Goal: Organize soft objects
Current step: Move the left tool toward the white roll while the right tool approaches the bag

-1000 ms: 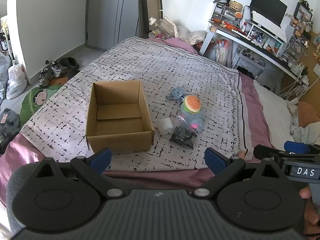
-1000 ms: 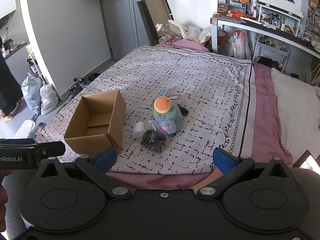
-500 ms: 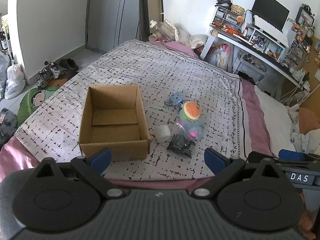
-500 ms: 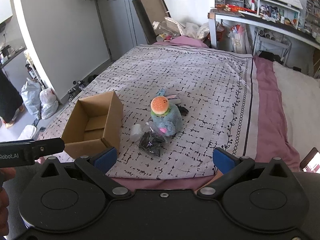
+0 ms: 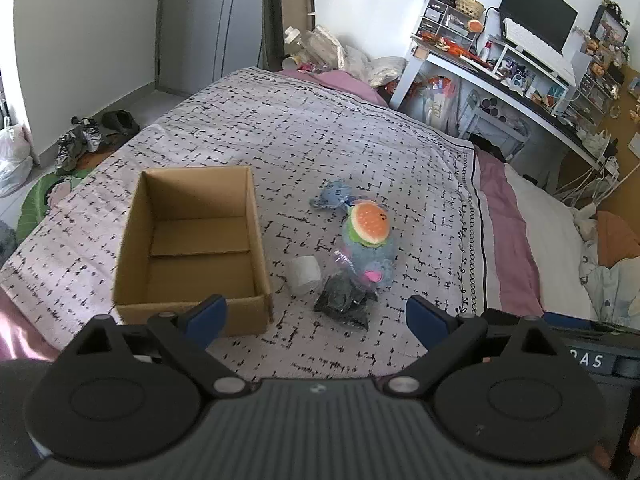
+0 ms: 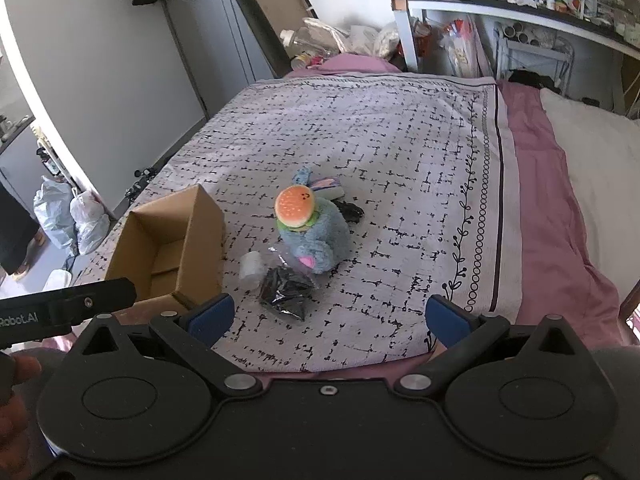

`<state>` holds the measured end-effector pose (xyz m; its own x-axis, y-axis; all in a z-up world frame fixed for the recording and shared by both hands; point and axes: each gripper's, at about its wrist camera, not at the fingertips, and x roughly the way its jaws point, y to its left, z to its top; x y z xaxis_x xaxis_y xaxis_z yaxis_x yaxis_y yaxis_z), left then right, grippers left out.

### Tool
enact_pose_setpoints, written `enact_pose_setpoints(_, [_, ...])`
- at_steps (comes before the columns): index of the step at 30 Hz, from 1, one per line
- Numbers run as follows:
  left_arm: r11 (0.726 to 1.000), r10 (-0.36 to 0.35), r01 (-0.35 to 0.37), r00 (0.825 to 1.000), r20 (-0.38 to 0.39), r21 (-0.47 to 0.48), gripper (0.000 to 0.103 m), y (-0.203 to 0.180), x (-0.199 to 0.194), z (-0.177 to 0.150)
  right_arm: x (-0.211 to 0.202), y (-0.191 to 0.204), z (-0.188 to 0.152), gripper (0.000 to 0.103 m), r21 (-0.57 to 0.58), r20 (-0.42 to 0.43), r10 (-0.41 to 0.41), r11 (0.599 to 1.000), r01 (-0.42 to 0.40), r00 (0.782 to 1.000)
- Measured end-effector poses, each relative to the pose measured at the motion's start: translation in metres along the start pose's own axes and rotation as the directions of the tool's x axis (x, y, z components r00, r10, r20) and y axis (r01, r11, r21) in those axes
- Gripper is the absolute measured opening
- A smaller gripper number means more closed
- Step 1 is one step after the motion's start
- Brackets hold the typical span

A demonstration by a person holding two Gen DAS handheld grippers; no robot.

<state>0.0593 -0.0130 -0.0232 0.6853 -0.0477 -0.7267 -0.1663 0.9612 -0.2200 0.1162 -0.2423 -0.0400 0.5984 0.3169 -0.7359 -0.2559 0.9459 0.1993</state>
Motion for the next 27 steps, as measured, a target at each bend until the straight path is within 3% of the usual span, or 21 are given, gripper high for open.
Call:
enact_pose_setpoints(13, [0.999, -0.047, 0.047, 0.998, -0.05, -0.014, 0.096, -0.01, 0.043, 0.008, 0.034, -0.027, 0.004, 0.103, 0.131, -0.044, 0.045, 0.991, -0.039, 0.998])
enact_pose_setpoints(27, [0.998, -0.011, 0.006, 0.996, -0.085, -0.059, 0.095, -0.007, 0.087, 0.016, 0.072, -0.033, 0.006, 0.103, 0.19, -0.069, 0.094, 0.979, -0.08, 0.993])
